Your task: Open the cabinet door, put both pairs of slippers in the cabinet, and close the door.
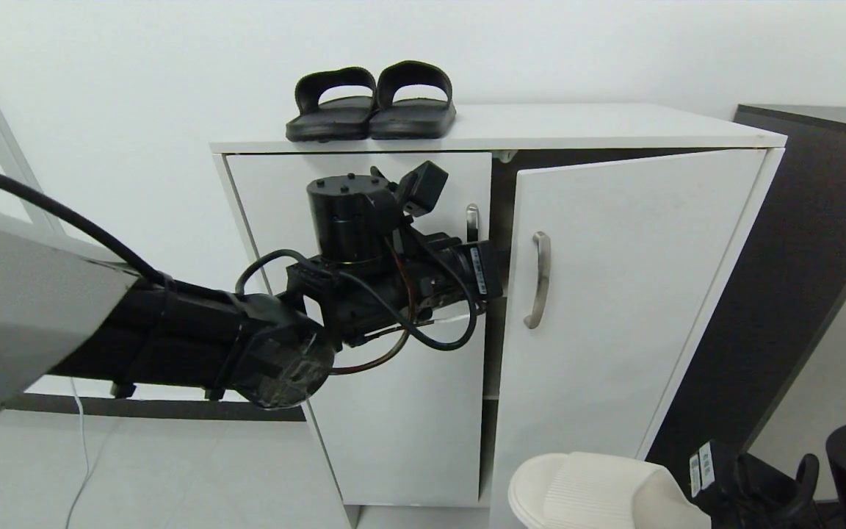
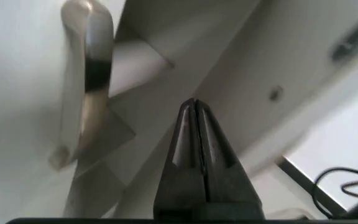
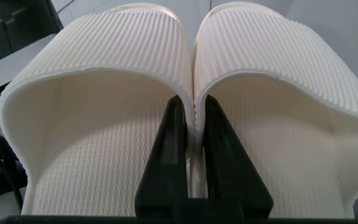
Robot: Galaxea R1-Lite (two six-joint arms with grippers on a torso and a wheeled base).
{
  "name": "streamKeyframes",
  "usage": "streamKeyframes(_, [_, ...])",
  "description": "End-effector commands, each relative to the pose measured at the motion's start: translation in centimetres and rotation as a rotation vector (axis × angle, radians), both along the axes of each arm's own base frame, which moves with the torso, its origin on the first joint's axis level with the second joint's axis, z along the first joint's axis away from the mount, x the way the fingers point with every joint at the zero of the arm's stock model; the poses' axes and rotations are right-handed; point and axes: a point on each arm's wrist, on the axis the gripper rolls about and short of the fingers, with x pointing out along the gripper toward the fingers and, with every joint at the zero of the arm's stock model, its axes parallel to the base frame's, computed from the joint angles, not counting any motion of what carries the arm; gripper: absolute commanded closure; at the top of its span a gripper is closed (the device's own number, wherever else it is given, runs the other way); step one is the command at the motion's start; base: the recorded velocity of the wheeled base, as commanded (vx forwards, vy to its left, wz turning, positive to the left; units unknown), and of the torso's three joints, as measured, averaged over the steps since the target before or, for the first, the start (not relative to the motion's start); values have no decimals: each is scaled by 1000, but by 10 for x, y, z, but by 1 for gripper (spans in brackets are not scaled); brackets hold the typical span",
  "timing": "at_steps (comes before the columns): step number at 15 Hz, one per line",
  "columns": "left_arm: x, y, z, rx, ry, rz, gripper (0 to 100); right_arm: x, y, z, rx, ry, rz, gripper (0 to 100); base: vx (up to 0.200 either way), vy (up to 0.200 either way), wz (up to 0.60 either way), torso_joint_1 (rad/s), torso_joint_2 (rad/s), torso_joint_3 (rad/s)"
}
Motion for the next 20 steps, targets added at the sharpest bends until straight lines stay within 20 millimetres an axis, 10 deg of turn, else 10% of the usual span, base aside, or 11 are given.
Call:
streamKeyframes(1, [8, -6, -14, 11, 16, -1, 100, 0, 0, -1, -3, 3, 3, 100, 0, 0, 0, 0, 0, 0])
streamKeyframes(9, [7, -5, -22, -6, -9, 8, 100, -10, 2, -8, -27, 27, 51, 100, -75, 0, 0, 0, 2, 1])
streamKeyframes(16, [-81, -60, -24, -66, -75, -247, 100, -16, 2, -12, -35, 38, 81, 100, -200, 0, 0, 0, 3, 1])
streamKeyframes(20, [-57, -39, -27, -73, -82, -154, 100, -15, 3, -12, -35, 39, 80, 100, 0, 0, 0, 0, 0, 0])
